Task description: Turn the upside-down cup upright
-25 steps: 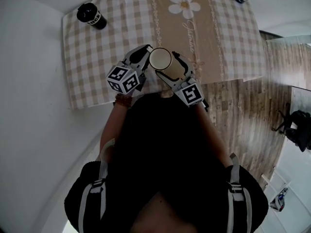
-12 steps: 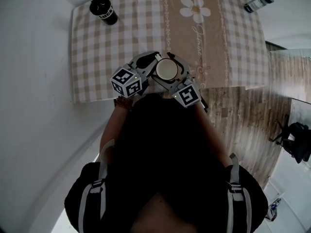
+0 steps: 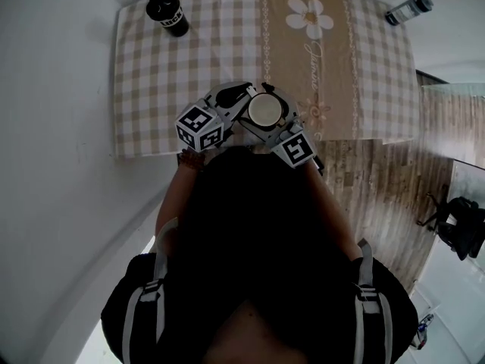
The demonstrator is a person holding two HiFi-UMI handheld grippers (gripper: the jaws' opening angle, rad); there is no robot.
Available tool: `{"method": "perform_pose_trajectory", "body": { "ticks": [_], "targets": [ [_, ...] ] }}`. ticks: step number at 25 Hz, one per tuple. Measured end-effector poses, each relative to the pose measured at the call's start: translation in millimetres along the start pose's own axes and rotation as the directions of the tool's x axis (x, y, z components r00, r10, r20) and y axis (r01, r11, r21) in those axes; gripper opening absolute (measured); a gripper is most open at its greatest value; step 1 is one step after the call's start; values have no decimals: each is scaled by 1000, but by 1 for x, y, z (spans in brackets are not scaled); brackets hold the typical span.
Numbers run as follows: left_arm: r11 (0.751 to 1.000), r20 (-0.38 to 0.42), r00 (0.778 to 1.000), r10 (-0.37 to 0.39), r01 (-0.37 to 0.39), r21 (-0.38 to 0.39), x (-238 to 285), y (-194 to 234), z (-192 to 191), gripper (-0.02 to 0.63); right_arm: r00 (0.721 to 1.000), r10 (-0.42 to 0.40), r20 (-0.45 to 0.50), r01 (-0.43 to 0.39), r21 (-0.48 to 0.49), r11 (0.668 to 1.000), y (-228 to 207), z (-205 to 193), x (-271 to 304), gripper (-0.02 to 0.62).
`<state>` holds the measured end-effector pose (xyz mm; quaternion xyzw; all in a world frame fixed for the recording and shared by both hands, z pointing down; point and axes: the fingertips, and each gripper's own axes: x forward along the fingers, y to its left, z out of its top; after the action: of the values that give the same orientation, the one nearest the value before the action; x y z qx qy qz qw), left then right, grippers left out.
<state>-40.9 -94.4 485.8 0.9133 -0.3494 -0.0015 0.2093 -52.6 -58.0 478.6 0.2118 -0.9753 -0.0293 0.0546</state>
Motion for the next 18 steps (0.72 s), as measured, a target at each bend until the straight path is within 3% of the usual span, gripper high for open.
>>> {"method": "perform_pose_trajectory", "body": {
  "ticks": [3,7,10,15,17,18],
  "targets": [
    [999,21,999,-31,31,-23,-7,4,6,118,1000,-22,12,21,45,999,-9,3,-5,416],
    [990,84,996,37,-25,-141,-31,27,23,121,996,-84,-33,84,-26,996,-27,-6,-13,414],
    [987,24,999,46,-42,-158,-36,24,30,121,988,-121,-93,108,-134,985,-30,-14,-14,414],
    [996,-152,986,-69,60,-65,-20,-12,14,121,974,-181,-134,147,-231,962,-28,-22,-9,414],
    [994,-178,979,-100,90,-63,-17,-23,11,95,972,-192,-134,152,-260,953,-29,-22,-8,414],
    [993,-186,976,-111,99,-69,-15,-27,10,129,971,-196,-136,153,-273,950,-30,-22,-8,414]
  ]
}}
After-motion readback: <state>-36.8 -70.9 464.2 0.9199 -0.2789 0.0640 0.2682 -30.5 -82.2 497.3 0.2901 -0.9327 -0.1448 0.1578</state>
